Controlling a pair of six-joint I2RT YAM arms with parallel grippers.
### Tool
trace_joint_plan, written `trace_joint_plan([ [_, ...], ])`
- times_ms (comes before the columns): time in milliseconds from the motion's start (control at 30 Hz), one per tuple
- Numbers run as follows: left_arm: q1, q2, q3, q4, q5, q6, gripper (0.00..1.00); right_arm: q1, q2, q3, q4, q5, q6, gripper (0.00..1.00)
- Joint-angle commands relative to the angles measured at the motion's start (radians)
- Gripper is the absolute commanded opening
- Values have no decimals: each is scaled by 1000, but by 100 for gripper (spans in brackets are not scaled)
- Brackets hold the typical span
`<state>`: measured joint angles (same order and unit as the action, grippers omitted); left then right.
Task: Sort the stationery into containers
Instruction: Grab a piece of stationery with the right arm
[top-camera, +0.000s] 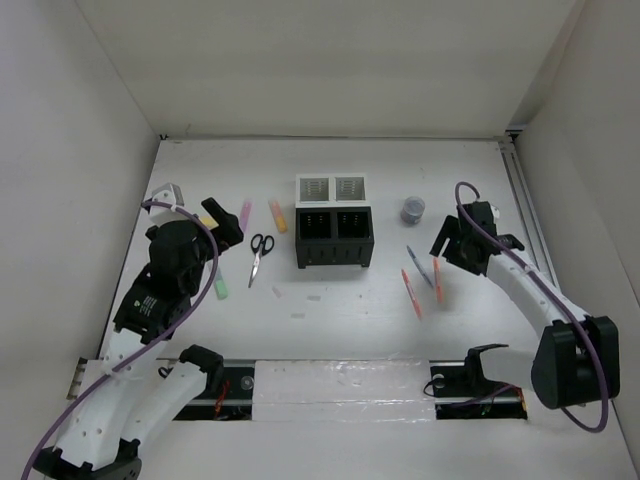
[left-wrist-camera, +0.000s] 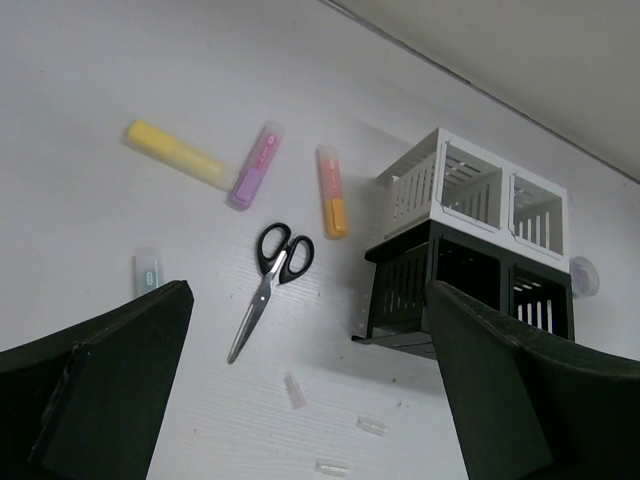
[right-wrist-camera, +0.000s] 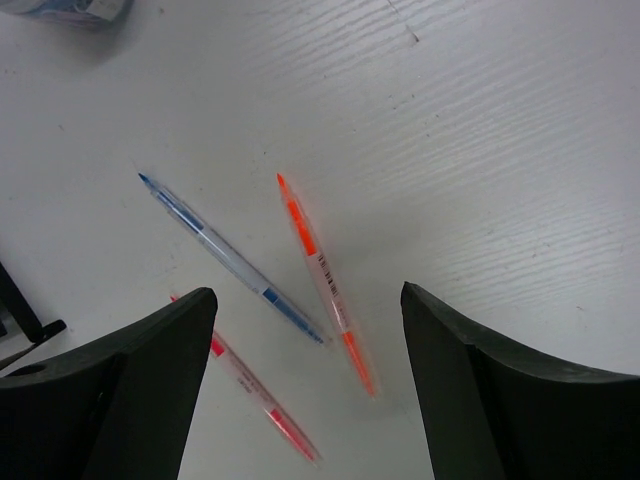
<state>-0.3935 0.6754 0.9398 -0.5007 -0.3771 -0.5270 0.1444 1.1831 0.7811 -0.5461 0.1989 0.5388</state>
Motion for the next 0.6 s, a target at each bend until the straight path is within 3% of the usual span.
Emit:
trace_joint_plan([
  [0, -4, -5, -10, 34, 18, 24, 100, -5, 56, -9, 72, -12, 0, 80],
  [567, -4, -14, -10, 44, 29, 24, 100, 7, 216, 0, 109, -23, 0, 79],
])
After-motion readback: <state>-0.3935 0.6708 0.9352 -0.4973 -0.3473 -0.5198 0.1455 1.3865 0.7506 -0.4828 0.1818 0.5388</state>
